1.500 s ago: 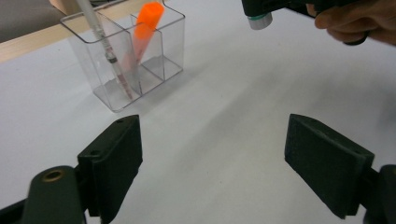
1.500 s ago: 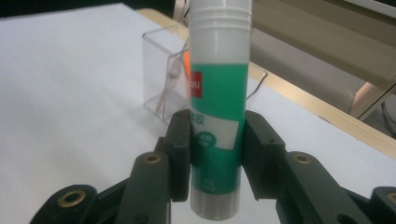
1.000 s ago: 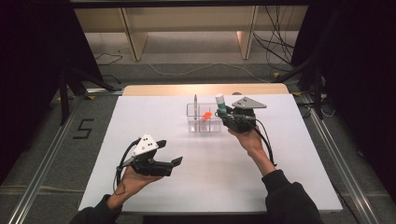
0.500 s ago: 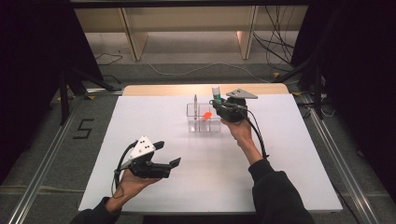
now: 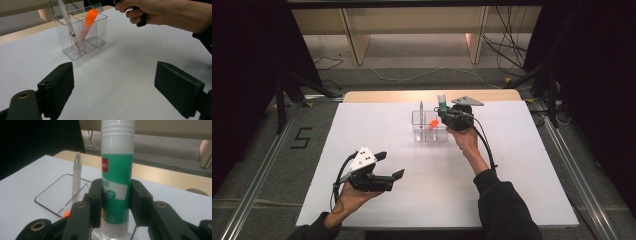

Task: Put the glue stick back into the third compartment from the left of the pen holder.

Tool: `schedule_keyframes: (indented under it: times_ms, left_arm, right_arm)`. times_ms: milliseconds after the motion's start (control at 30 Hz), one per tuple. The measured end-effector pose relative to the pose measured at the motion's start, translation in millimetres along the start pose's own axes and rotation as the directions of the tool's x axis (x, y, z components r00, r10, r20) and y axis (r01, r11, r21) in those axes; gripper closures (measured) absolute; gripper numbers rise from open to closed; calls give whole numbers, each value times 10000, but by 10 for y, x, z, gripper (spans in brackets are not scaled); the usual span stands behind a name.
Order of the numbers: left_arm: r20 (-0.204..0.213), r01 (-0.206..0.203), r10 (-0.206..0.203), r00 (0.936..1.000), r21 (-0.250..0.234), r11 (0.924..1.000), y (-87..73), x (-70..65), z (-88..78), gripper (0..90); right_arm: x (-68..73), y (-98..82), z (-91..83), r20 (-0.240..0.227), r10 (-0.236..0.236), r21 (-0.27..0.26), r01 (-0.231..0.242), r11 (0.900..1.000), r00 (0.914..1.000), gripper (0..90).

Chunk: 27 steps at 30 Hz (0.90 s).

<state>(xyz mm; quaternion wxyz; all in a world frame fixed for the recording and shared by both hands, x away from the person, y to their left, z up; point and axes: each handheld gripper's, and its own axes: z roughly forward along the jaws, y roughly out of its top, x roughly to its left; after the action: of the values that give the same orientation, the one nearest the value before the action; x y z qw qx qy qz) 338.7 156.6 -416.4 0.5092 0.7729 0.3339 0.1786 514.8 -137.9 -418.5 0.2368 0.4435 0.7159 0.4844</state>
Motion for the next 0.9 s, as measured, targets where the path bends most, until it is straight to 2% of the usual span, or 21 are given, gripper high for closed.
schedule_keyframes:
  times_ms: [300, 433, 500, 667, 733, 900]
  left_arm:
    - [20, -140, 140, 9999, 119, 9998, 2, -22, 15, 156]
    - [56, -118, 117, 9999, 148, 9998, 3, -12, 8, 156]
    - [38, -95, 95, 9999, 88, 9999, 6, -16, 6, 156]
    - [29, -67, 67, 10000, 96, 9999, 9, -13, 5, 156]
    - [31, -61, 61, 10000, 115, 9999, 8, -11, 6, 156]
    - [14, -12, 12, 10000, 104, 9999, 8, -2, 2, 156]
  right_arm:
    - [21, -43, 66, 98, -119, 153, 117, 9998, 9999, 647]
    - [12, -9, 22, -173, -13, -56, 12, 10000, 9998, 499]
    - [3, 32, -33, -346, 97, -109, -101, 9999, 9994, 422]
    - [-19, 117, -241, -341, -237, -130, 233, 9996, 9991, 374]
    - [-29, 138, -330, -511, -171, -120, 165, 9998, 9985, 360]
    - [4, 126, -537, -936, -361, -140, 349, 9993, 9950, 323]
